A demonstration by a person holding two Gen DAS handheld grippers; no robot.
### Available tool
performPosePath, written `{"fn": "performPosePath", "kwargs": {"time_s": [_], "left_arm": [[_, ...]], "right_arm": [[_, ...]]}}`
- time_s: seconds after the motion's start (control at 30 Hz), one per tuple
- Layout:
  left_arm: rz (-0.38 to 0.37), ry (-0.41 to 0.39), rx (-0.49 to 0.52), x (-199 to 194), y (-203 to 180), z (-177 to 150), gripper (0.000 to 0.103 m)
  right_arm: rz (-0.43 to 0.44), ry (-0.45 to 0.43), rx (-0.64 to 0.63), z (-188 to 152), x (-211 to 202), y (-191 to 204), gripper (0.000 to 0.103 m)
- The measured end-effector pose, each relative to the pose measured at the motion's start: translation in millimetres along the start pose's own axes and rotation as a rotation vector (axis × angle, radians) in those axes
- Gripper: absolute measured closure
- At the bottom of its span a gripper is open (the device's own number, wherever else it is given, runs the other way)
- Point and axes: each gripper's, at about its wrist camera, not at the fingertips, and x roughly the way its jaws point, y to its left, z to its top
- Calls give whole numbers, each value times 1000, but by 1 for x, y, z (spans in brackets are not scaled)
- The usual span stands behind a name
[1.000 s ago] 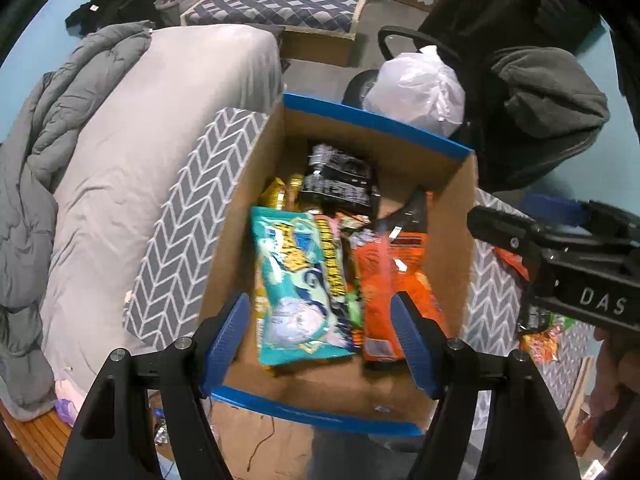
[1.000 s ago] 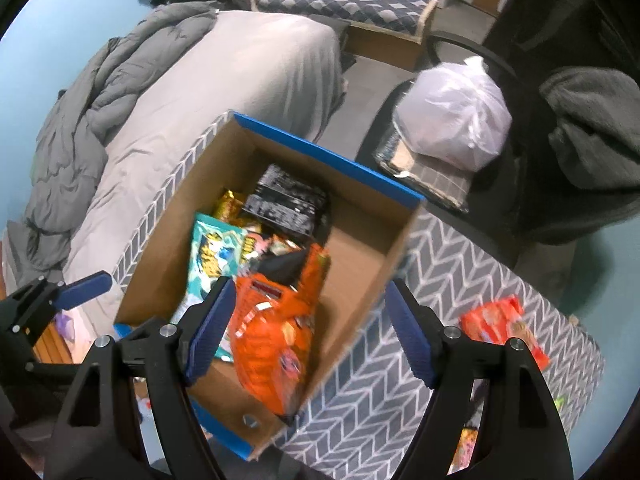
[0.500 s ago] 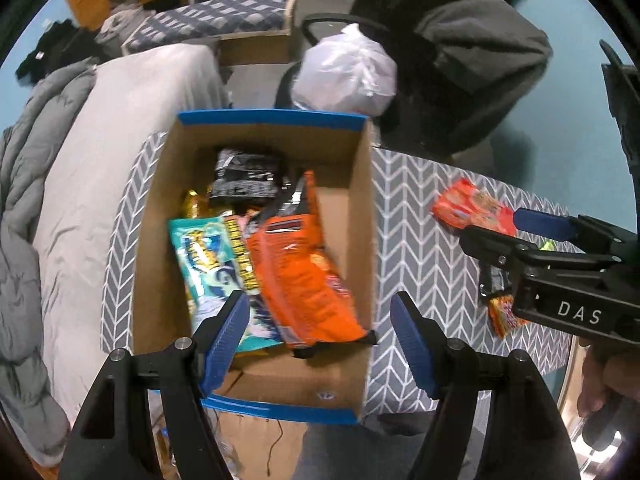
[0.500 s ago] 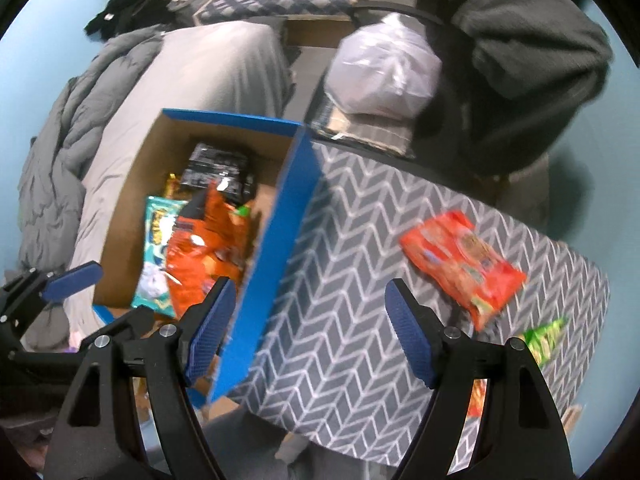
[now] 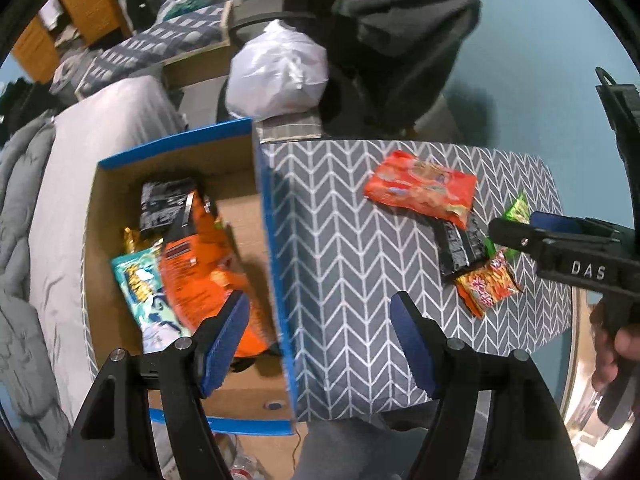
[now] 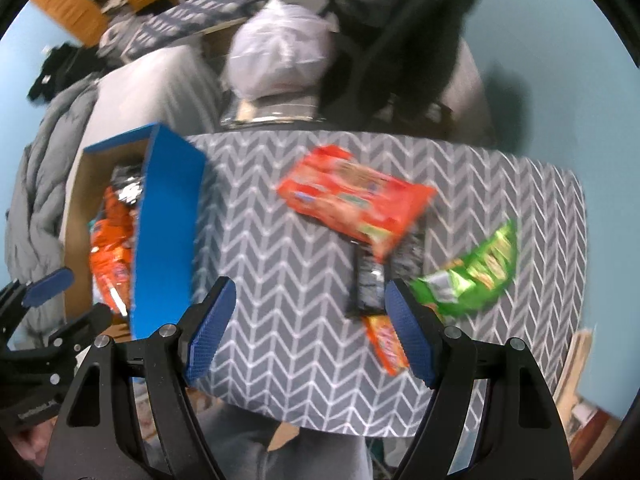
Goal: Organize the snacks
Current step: 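Move both tools back over the remaining snacks on the table, then grasp green pistachio bag with right tool while left tool grasps orange fries bag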
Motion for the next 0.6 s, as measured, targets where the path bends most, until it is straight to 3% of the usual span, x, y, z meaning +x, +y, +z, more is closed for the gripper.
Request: {"fn": "performPosePath", "kwargs": {"time_s": [0.6], "left_arm": [[-5, -13, 185, 29, -86, 32, 29]], "right_arm": [[-52, 25, 272, -27, 11, -134, 25]]}}
